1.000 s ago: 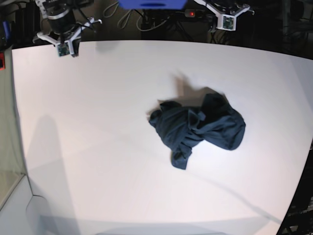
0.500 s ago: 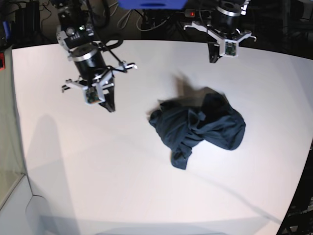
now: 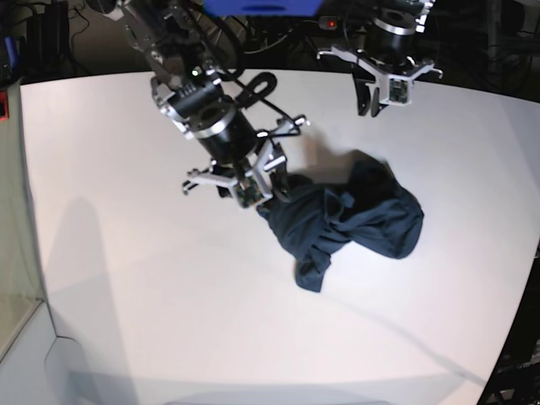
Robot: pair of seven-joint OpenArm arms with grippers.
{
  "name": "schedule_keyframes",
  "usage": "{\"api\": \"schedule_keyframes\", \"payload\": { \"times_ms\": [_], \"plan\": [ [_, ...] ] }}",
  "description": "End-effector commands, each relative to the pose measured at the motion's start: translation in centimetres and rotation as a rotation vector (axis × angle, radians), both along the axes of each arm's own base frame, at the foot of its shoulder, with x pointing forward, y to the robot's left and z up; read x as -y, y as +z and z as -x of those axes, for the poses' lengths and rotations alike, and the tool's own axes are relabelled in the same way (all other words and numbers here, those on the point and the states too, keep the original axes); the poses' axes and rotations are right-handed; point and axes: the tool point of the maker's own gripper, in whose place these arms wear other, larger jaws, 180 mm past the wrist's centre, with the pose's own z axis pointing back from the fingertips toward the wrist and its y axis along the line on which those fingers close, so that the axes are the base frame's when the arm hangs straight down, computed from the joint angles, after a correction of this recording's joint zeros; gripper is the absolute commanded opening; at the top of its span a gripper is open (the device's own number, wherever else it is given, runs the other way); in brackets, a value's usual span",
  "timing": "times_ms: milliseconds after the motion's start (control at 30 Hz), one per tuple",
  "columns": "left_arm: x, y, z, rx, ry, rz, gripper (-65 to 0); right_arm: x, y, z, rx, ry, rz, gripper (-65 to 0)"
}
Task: Layout the t-shirt on the table in an organized manner, then fold the t-shirt properly
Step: 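Move the right gripper down and grasp the navy shirt heap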
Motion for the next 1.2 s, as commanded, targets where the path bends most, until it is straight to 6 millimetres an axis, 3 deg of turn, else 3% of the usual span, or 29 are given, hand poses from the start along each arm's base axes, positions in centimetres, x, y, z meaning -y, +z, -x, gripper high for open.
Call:
{"api": "schedule_keyframes", "payload": {
  "times_ms": [0, 333, 500, 633, 900, 1167],
  "plan": [
    [0.0, 0.9, -0.2, 0.032, 0.004, 0.005, -54.9, -0.3, 1.3, -0.8, 0.047, 0.000, -0.025, -45.1],
    [0.1, 0.3, 0.9, 0.001, 0.004, 0.006, -54.9, -3.3, -1.5, -4.0, 0.013, 0.061, 0.043, -39.4],
    [0.1, 0.0, 1.7, -0.020, 0.004, 0.006, -54.9, -4.0, -2.2, -6.2, 0.005, 0.057, 0.068, -39.4],
    [0.1, 0.0, 2.0, -0.026, 0.004, 0.006, -54.9, -4.7, -1.3, -7.9, 0.025, 0.056, 0.069, -39.4],
    [0.0, -0.2, 2.5, -0.040, 0.005, 0.005, -54.9, -4.3, -3.2, -10.5, -0.008, 0.045, 0.133, -39.4],
    [0.0, -0.2, 2.4, -0.037, 0.005, 0.005, -54.9, -4.1, -4.8, -10.8, -0.041, 0.056, 0.165, -40.0]
  ]
}}
